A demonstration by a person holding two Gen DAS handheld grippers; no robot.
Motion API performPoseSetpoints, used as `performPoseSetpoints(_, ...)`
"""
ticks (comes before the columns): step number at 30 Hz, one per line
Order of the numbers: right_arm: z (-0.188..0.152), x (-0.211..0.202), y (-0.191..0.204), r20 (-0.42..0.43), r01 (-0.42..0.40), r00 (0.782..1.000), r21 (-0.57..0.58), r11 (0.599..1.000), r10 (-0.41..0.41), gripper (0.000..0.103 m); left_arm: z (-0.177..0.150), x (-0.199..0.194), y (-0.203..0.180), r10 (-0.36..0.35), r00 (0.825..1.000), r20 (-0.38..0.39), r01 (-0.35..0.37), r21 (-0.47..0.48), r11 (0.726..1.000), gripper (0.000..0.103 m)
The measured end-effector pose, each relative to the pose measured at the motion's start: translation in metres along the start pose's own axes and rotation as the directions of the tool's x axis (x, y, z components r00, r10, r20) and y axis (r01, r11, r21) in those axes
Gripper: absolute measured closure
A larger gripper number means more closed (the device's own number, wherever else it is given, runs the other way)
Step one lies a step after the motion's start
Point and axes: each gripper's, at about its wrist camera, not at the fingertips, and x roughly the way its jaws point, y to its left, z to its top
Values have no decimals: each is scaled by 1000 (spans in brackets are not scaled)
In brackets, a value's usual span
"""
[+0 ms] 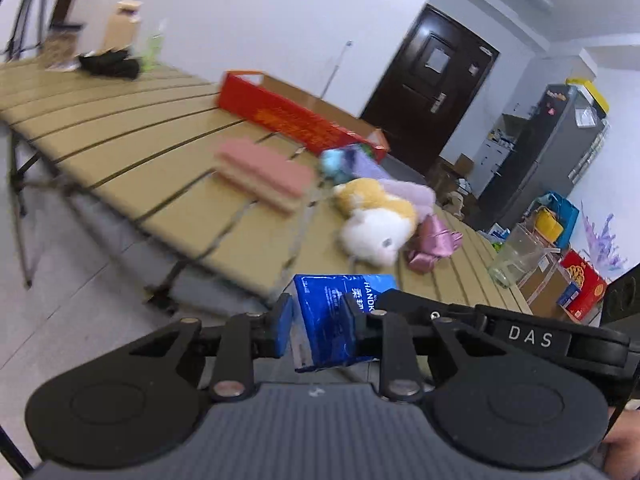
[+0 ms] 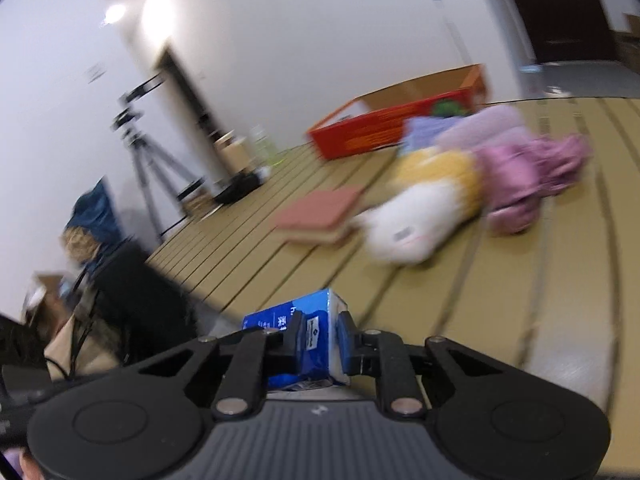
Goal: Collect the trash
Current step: 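Grasp the blue tissue pack on the table with the right tool, then carry the blue tissue pack over the bin and open the right tool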
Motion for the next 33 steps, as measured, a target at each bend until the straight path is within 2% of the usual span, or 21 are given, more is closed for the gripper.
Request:
performPoseSetpoints(3,-22,3,23,-48,3,999,-66,998,-6,87,-24,-15,25,-3,1000,-27,1,-83,997,78)
performPoseSetpoints(6,-44,13,34,-113,44,992,-149,988,-61,87,-49,-11,35,14,995,-102,-22,-77,997,78)
performPoseSetpoints(9,-63,26,26,-179,89,976,-177,980,-121,87,-62,7,44,15,984,-179,-33,-99,995,78)
performPoseSetpoints(11,-73,36,16,-225,131,958,-198,972,-175,87,-70,25,45,29,970,-243,-57,-106,993,78)
performPoseSetpoints(12,-77,40,12,-242,150,950,-204,967,-199,87,-73,33,43,44,965,-260,-70,-90,993,78)
performPoseSetpoints(14,-84,46,6,-273,186,930,-224,957,-245,84,-80,50,34,93,948,-304,-98,-1,995,78)
performPoseSetpoints(16,-88,46,2,-281,208,921,-232,950,-270,84,-88,63,27,156,920,-360,-133,87,987,76)
performPoseSetpoints(18,-90,42,0,-289,210,917,-234,949,-274,83,-94,68,27,166,905,-392,-135,105,985,71)
performPoseSetpoints(20,-89,39,0,-284,210,917,-250,945,-279,79,-97,70,26,183,897,-401,-141,132,981,69)
performPoseSetpoints(22,-89,33,0,-281,203,920,-253,946,-273,76,-98,69,28,204,898,-390,-157,150,976,65)
performPoseSetpoints(26,-86,29,1,-280,195,923,-249,948,-264,75,-96,71,31,227,891,-394,-183,147,972,65)
performPoseSetpoints(30,-84,35,3,-279,183,926,-255,949,-254,74,-91,65,29,241,895,-374,-202,141,969,59)
performPoseSetpoints(33,-82,34,10,-278,144,935,-272,951,-221,67,-83,58,26,246,900,-361,-210,137,968,58)
